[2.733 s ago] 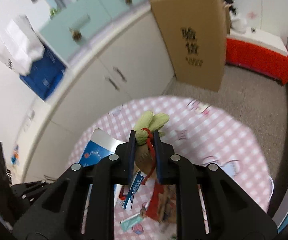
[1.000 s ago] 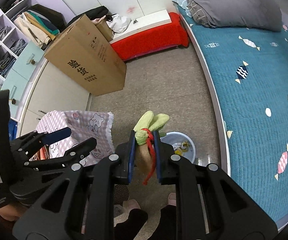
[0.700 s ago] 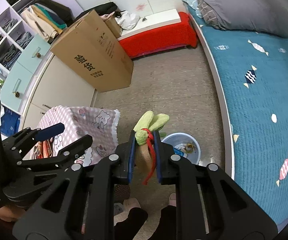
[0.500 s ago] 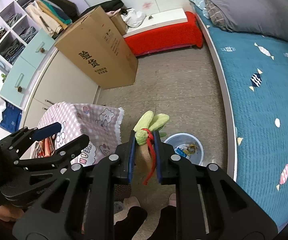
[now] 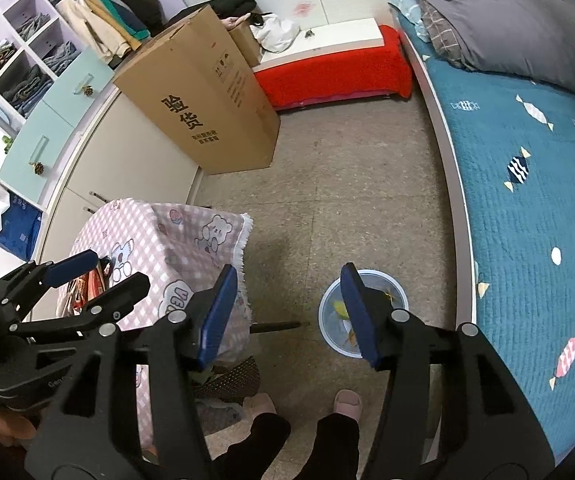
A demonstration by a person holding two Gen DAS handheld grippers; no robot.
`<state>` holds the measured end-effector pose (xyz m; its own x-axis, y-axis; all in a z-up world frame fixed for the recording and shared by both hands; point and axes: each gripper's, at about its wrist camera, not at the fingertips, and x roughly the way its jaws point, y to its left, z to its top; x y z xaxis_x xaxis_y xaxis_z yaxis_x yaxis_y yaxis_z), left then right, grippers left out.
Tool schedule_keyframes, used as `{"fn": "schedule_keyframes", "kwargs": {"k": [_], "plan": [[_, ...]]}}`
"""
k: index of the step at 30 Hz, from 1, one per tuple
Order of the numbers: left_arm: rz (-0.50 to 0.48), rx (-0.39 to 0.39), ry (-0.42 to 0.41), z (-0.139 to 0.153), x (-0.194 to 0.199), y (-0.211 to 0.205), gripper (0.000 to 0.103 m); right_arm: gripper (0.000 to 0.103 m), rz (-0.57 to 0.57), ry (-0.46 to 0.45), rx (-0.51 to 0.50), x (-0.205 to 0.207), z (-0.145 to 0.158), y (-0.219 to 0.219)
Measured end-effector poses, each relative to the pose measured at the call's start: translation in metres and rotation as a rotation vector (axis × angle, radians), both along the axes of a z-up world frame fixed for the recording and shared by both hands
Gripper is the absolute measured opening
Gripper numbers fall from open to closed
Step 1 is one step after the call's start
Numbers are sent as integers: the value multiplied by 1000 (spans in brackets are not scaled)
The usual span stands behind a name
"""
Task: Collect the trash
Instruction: 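Open the left gripper over the bucket while the right gripper opens to drop the glove, then return to the table and grasp the folded newspaper with the left gripper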
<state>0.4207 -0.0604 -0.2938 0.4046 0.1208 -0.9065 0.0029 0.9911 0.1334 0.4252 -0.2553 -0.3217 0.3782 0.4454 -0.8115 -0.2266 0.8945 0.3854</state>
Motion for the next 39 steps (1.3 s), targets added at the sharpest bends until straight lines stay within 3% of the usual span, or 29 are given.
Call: {"fn": "schedule_keyframes", "kwargs": {"k": [9, 16, 24, 29, 33, 39], "plan": [[69, -3, -7, 6, -23, 36, 75, 54, 68, -21, 2, -7, 11, 39], [144, -38, -12, 9, -55, 96, 75, 54, 145, -43, -2, -31, 24, 106], [213, -35, -1, 5, -111, 212, 75, 59, 193, -20, 10, -80, 20, 214], [272, 7, 38, -15, -154, 300, 75, 64, 189, -3, 7, -111, 8, 279], [303, 43, 81, -37, -184, 355, 75, 67, 157, 24, -8, -131, -6, 315], [289, 62, 120, -67, -199, 402, 75, 71, 106, 80, -22, -146, -26, 344]]}}
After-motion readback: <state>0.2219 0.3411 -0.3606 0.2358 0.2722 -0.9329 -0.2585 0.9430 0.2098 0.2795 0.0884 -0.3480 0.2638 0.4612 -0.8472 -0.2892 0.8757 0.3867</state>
